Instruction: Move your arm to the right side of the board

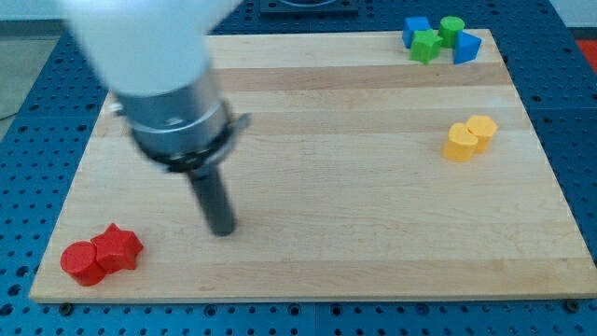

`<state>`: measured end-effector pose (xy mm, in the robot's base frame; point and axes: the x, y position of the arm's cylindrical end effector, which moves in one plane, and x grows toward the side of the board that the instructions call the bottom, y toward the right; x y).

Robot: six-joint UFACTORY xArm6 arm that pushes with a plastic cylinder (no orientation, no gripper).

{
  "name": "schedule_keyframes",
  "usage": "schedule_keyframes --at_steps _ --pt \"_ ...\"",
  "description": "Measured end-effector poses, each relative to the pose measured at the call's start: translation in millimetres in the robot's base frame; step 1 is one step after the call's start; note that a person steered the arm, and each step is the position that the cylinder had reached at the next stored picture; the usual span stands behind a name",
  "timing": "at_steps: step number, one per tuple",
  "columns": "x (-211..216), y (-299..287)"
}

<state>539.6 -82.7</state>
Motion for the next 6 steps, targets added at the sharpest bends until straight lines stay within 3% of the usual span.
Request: schedule_keyframes --at_steps 2,4,6 --pt "0 9" --pt "-16 191" --pt "-92 421"
